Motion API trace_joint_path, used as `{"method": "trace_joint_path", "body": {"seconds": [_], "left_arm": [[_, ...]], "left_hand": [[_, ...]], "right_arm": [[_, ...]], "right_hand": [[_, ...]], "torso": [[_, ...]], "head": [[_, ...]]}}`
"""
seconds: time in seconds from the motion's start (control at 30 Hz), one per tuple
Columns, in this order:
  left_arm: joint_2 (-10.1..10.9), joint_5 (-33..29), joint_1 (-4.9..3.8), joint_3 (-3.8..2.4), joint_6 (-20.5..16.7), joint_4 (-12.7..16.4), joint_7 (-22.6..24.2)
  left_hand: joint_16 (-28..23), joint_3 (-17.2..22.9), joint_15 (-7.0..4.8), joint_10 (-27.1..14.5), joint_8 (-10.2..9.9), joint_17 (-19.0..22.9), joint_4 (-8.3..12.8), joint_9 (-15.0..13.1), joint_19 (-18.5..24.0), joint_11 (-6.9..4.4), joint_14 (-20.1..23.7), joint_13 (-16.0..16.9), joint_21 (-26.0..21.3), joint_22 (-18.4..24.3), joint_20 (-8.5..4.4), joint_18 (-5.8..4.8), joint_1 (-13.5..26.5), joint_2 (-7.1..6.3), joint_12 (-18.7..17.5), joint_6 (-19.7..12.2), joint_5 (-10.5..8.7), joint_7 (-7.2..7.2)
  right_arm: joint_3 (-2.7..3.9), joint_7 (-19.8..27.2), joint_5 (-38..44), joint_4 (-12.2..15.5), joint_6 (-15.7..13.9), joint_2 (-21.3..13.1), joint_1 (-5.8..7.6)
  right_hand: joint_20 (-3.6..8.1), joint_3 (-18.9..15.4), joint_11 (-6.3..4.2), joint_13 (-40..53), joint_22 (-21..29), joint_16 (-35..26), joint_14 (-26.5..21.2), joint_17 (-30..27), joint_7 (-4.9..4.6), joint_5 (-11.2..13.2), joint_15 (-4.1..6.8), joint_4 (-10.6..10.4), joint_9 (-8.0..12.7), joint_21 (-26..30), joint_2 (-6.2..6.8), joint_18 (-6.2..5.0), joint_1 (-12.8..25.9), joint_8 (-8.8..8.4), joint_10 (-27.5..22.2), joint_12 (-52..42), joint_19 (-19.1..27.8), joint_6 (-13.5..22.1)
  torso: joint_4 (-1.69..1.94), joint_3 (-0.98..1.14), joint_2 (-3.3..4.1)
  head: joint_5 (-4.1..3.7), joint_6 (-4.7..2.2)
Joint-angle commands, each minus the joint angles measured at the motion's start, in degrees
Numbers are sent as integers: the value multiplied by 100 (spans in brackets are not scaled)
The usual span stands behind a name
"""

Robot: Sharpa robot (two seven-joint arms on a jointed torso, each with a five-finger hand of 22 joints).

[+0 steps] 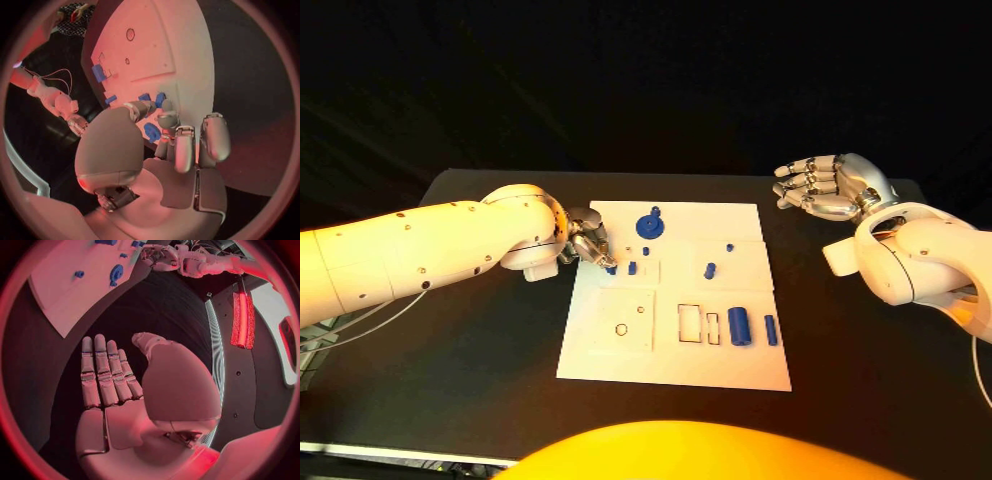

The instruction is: Assemble the parts on the task board

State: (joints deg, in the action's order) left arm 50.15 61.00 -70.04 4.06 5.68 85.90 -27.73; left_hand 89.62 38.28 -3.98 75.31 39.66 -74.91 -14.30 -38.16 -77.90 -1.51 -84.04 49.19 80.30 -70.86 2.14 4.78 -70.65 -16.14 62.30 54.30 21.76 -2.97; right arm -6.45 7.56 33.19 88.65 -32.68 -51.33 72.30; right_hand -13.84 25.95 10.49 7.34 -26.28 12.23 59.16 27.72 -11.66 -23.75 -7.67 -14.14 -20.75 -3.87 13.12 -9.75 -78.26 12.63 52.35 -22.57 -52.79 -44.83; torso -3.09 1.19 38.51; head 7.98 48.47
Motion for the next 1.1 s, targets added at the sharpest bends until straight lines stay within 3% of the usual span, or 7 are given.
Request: {"method": "trace_joint_path", "body": {"seconds": [0.03,0.47,1.1], "left_arm": [[-11,55,6,2,55,5,-35],[-21,65,7,3,-108,43,-46],[241,30,97,4,-878,427,-30]], "left_hand": [[7,1158,-32,37,-13,-1458,1127,-6,-29,14,-579,5,24,-5,6,-52,-51,18,19,32,31,-4],[5,1174,-37,64,-20,-1455,1134,-9,-47,9,-578,45,41,-34,1,-58,-32,11,46,50,56,1],[-24,1216,-53,128,-31,-1405,1166,-17,-59,-9,-563,129,57,-53,-13,-60,6,-19,101,100,106,20]], "right_arm": [[2,29,13,9,61,-5,-2],[3,41,12,23,53,-12,-2],[3,47,12,3,49,-11,-3]], "right_hand": [[-10,-3,9,-15,14,-35,-26,-13,-281,-25,5,20,8,24,2,-58,50,28,-32,3,40,39],[-11,-4,8,-17,16,-36,-25,-13,-281,-26,5,20,8,24,1,-58,50,29,-31,2,41,38],[-14,-3,8,-27,33,-45,-22,-19,-280,-31,5,23,9,25,-2,-59,52,34,-31,-3,48,36]], "torso": [[-2,-1,0],[0,-2,2],[9,-2,-2]], "head": [[0,6],[0,12],[27,54]]}}
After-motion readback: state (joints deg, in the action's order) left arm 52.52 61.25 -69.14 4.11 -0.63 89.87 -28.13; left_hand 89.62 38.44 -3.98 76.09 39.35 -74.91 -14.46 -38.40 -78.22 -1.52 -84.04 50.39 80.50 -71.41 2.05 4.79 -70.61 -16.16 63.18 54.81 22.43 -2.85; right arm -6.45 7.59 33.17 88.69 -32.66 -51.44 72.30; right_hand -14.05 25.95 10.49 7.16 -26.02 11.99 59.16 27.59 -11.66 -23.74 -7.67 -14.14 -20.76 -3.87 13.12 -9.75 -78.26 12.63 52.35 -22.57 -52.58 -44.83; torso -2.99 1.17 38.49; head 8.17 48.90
